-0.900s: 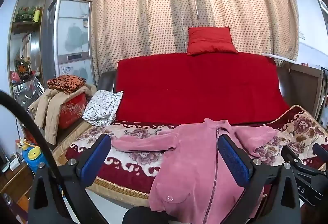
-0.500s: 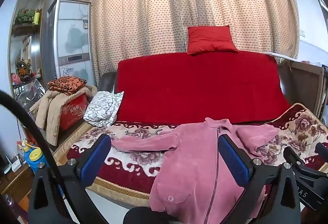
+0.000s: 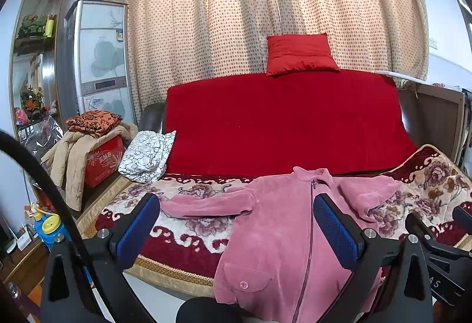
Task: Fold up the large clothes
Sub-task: 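Move both tools toward the pink jacket lying on the mattress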
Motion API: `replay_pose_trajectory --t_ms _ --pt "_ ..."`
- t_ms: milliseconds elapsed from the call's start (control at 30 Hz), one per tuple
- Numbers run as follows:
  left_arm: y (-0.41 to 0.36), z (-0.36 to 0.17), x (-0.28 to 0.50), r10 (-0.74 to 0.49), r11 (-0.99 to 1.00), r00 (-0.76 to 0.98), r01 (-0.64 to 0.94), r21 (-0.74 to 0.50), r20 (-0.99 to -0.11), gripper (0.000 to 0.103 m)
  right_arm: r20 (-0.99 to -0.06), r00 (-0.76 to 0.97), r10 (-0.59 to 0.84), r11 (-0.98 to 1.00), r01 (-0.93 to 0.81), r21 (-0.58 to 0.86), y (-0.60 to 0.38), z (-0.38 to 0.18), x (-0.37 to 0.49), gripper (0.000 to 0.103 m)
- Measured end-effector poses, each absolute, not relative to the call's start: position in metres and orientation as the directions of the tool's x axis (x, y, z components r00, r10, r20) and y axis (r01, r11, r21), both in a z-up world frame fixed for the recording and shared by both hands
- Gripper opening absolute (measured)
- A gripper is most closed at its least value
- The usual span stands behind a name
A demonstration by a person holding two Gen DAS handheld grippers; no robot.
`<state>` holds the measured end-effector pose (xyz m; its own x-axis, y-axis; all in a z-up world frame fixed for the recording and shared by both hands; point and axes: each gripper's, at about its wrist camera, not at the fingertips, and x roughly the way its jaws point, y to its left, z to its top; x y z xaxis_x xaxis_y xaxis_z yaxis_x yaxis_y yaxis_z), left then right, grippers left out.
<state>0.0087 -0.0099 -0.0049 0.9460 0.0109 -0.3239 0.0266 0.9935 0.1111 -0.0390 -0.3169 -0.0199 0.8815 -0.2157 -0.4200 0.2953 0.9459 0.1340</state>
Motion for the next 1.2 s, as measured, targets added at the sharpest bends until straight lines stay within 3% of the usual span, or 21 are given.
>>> replay_pose_trajectory --t_ms 433,1200 --pt "-0.011 -0.013 0.014 -0.001 0.993 0.935 0.043 0.11 -0.354 0.103 -0.442 0.868 -0.226 0.95 0.296 0.097 -0.312 -0.023 -0.033 0.103" --pt "-0.019 -0.015 0.014 -0.013 0.99 0.935 0.062 0.127 -0.354 0.103 -0.403 0.881 -0.248 0.952 0.298 0.065 -0.31 -0.013 -0.039 0.103"
